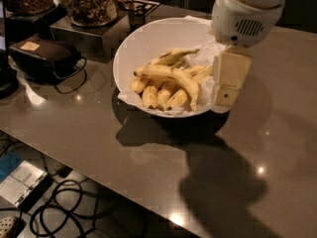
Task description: Pick banana from white bowl
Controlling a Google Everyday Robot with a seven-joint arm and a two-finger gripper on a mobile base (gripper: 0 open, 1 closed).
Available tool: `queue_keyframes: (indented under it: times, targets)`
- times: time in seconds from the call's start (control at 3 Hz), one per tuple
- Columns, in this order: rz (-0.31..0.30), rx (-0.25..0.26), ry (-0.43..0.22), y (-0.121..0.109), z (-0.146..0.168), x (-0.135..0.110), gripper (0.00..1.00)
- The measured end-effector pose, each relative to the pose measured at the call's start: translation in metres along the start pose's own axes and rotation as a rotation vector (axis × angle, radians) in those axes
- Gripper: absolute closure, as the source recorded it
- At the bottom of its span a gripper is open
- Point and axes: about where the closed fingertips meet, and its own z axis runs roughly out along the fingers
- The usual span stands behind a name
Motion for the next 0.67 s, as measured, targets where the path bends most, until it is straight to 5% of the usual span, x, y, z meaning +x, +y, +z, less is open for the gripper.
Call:
queue_keyframes:
  times: [0.33, 0.67]
  targets:
    - [0.003, -0.065, -0.074, -0.032, 0.010, -0.022, 0.00]
    - [0.006, -0.026, -0.108, -0.046, 0.005, -0.030, 0.00]
